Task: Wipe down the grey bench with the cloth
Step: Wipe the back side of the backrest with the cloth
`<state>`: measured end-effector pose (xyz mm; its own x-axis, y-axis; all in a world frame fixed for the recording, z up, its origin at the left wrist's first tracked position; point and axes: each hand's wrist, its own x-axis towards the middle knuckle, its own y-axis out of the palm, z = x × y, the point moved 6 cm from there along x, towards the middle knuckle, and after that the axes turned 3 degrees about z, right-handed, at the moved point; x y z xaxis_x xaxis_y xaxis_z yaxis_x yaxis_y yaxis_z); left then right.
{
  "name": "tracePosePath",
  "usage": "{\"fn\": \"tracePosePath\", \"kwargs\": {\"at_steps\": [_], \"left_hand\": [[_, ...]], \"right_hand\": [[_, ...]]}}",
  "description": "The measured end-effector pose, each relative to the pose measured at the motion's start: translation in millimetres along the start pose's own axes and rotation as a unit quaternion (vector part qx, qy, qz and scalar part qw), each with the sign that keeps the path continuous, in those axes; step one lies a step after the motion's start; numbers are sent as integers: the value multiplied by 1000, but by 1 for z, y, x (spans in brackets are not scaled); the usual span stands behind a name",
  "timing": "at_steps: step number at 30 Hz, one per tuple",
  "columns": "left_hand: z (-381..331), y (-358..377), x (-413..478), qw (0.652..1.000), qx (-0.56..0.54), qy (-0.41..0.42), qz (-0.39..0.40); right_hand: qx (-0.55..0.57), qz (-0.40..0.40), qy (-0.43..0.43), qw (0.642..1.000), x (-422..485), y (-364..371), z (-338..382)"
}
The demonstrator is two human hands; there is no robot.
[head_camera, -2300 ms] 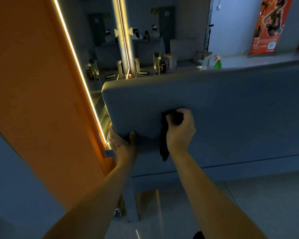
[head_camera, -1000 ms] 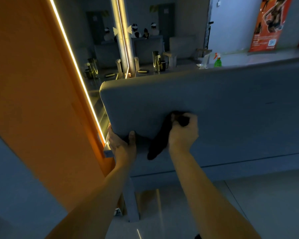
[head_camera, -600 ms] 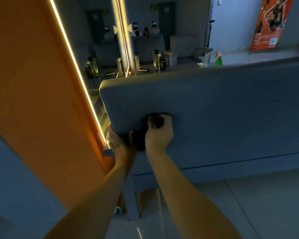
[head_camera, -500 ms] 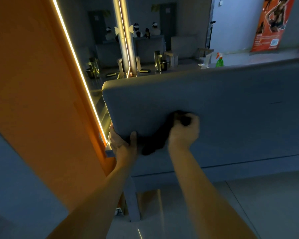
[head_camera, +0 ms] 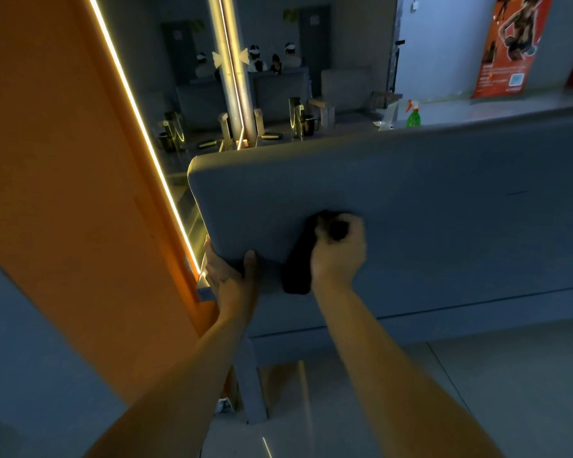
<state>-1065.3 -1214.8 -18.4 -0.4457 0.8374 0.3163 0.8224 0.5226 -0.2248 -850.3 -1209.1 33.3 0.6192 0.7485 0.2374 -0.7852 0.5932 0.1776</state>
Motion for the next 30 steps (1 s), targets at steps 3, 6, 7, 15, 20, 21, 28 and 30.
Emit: {"fn": "tracePosePath", "kwargs": {"at_steps": [3, 6, 7, 15, 20, 21, 28, 30], "left_hand": [[2, -3, 4, 1000, 1, -12, -8], [0, -1, 2, 1000, 0, -10, -8], [1, -1, 1, 1000, -8, -20, -8], [37, 13, 21, 999, 3, -48, 1], [-7, -4, -3, 1000, -22, 0, -8], [-7, -5, -1, 1000, -17, 4, -11], [-2, -2, 3, 1000, -7, 4, -11], [-4, -1, 2, 1000, -7, -1, -6]], "right_hand": [[98, -82, 49, 991, 21, -31, -3], [90, -85, 63, 990, 13, -18, -1], [101, -78, 66, 990, 6, -8, 0], [84, 63, 26, 994, -43, 53, 5], [64, 63, -52, 995, -22, 5, 21], [74, 13, -69, 995, -11, -7, 27], [118, -18, -24, 993, -12, 17, -2], [127, -3, 15, 992, -21, 28, -18]]}}
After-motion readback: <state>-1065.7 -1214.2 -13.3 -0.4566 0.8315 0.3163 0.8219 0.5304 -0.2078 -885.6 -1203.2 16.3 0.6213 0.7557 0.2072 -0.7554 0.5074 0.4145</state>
